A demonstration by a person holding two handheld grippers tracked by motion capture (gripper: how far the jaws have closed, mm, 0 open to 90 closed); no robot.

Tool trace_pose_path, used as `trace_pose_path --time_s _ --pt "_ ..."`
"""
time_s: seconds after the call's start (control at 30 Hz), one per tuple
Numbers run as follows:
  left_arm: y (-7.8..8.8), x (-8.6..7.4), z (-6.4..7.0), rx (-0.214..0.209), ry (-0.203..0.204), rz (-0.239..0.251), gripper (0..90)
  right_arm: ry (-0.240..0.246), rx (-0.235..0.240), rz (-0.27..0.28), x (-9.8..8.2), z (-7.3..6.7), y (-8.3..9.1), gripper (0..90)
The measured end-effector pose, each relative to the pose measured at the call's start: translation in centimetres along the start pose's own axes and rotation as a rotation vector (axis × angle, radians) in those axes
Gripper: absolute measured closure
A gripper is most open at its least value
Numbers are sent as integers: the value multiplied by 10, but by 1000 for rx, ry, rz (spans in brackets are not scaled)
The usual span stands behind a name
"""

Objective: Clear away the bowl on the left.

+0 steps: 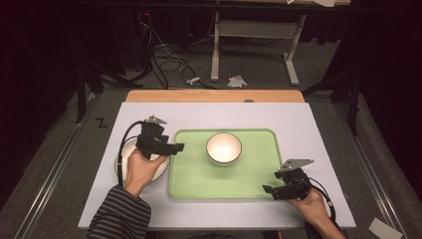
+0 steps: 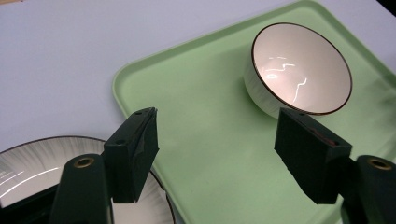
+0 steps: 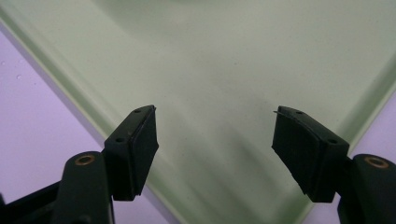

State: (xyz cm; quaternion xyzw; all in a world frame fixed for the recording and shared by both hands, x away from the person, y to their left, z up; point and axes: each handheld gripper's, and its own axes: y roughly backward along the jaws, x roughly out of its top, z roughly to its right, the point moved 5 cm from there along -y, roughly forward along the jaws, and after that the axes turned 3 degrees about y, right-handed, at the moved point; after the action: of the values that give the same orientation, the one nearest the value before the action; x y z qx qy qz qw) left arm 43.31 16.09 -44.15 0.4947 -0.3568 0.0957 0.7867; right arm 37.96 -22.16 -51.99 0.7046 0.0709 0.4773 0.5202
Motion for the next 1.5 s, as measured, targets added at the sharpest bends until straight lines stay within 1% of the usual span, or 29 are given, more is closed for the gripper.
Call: trace_pose_path --time_s 0.23,0.3,0.4,0.53,0.63,0.77,0.83,0.87,0.9,0.93,0.97,1.07,1.17,1.23,1.27,1.37,1.5 --pt "5 -9 -5 -1 20 13 306 4 2 5 0 -1 1 323" --pt "8 -12 -7 3 29 18 306 -1 3 5 0 -1 0 323" --pt "13 -14 -11 3 43 37 306 -4 0 0 0 0 0 322" --pt "18 -18 -11 7 43 47 301 -1 2 6 0 -1 0 322" --pt "22 -20 -10 3 44 59 299 -4 -1 -1 0 0 0 321" --pt "23 -24 -11 10 39 58 297 -5 0 3 0 0 0 321" --pt "25 -26 -10 11 45 61 296 -6 -1 2 0 -1 0 321" --pt "26 -26 -10 7 38 63 296 1 1 5 0 -1 1 322" --pt "27 -26 -9 4 42 68 296 1 1 5 0 -1 1 322" --pt "28 -26 -8 -6 49 72 297 -8 0 1 0 -1 0 321" --pt "29 -27 -8 -27 60 77 297 2 -1 0 0 0 0 321" --pt "29 -30 -7 -29 61 75 297 -5 3 6 0 -1 0 321" --pt "28 -35 -8 -42 74 73 297 -7 1 5 0 -1 0 322" --pt "28 -37 -7 -37 69 71 297 1 0 5 0 -1 1 321" --pt "29 -37 -5 -38 66 74 297 -7 1 5 0 -1 0 321" --pt "32 -38 -1 -53 60 87 298 -8 0 0 0 0 0 321" --pt "29 -41 4 -39 37 73 298 -6 2 6 0 -1 0 321"
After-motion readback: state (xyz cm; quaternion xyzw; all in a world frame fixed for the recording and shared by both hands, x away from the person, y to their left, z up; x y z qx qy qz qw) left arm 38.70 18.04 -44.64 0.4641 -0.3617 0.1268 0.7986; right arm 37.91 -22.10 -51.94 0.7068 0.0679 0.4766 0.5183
